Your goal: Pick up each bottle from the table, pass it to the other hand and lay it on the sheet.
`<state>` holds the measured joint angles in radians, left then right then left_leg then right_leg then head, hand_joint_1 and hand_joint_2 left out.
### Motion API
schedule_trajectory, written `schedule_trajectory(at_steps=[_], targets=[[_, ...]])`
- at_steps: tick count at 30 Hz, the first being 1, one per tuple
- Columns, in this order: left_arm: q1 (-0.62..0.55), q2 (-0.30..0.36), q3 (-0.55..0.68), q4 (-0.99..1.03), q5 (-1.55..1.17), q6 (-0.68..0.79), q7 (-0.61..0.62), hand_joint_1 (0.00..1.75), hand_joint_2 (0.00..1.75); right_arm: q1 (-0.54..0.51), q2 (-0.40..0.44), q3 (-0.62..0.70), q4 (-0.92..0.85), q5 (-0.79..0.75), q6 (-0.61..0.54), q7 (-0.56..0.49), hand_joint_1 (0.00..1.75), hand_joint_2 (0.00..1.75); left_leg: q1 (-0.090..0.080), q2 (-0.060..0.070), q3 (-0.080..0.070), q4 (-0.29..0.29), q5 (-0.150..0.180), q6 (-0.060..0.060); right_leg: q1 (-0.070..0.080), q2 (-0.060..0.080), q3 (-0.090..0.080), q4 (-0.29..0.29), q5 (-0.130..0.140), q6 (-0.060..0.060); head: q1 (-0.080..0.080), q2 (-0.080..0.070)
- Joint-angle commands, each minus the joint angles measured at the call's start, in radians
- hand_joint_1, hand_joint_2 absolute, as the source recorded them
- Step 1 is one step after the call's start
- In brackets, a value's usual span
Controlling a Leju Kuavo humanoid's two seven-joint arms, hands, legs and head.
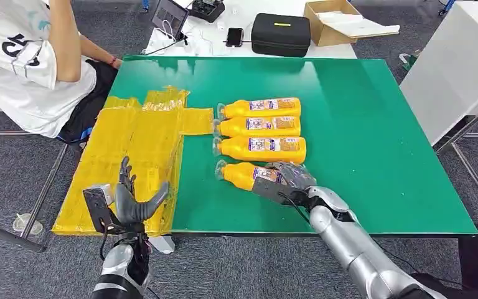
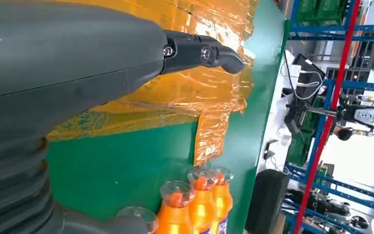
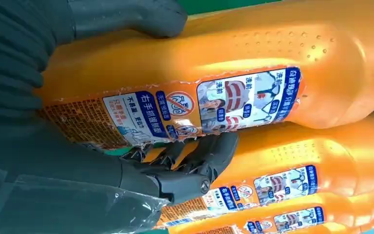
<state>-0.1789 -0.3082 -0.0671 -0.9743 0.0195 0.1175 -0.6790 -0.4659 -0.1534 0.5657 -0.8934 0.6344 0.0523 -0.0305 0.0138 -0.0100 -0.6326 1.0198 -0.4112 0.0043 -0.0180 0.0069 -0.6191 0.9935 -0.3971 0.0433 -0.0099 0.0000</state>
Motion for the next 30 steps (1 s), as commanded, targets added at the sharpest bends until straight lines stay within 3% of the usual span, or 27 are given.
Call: schedule_trajectory(at_steps=[1,8,16,24,27,30], targets=[[-0.053,0.011,0.002,0.088,0.014,-0.006,0.006,0.0,1.75,0.065,-0.045,0.057,0.046,-0.01,0.037,0.009,1.75,1.75,0.001,-0.003,0.003,-0.001,0.0,0.0,0.001,-0.004,0.004,-0.002,-0.001,-0.001,0.0,0.0],[-0.029,0.008,0.002,0.034,0.035,0.0,-0.003,0.0,1.75,0.185,0.061,-0.101,-0.149,-0.077,-0.18,-0.107,1.75,1.75,0.002,-0.003,0.004,-0.002,0.0,0.0,0.002,-0.004,0.006,-0.003,-0.001,-0.003,0.0,0.0],[-0.017,0.005,-0.042,-0.057,0.128,-0.025,0.035,0.0,1.75,0.288,0.195,-0.257,-0.431,-0.164,-0.429,-0.449,1.75,1.75,0.0,0.001,-0.004,0.0,-0.001,-0.001,0.0,0.0,-0.004,0.002,-0.001,-0.002,0.0,0.0],[-0.01,0.023,-0.125,-0.141,0.265,-0.129,0.12,0.0,1.75,0.33,0.255,-0.345,-0.498,-0.19,-0.603,-0.582,1.75,1.75,0.001,0.0,-0.004,0.001,-0.003,0.0,0.002,-0.002,-0.002,0.001,-0.003,-0.002,0.0,0.0],[-0.01,0.037,-0.147,-0.153,0.262,-0.115,0.131,0.0,1.75,0.345,0.262,-0.373,-0.453,-0.123,-0.686,-0.604,1.75,1.75,0.0,-0.001,-0.006,-0.001,-0.001,-0.001,0.001,-0.002,-0.005,0.0,-0.001,-0.002,0.0,0.0],[-0.017,0.061,-0.175,-0.147,0.313,-0.219,0.179,0.0,1.75,0.357,0.286,-0.373,-0.383,-0.169,-0.658,-0.646,1.75,1.75,0.0,0.0,-0.005,-0.001,-0.002,-0.001,0.001,-0.001,-0.004,-0.001,-0.001,-0.002,0.0,0.0]])
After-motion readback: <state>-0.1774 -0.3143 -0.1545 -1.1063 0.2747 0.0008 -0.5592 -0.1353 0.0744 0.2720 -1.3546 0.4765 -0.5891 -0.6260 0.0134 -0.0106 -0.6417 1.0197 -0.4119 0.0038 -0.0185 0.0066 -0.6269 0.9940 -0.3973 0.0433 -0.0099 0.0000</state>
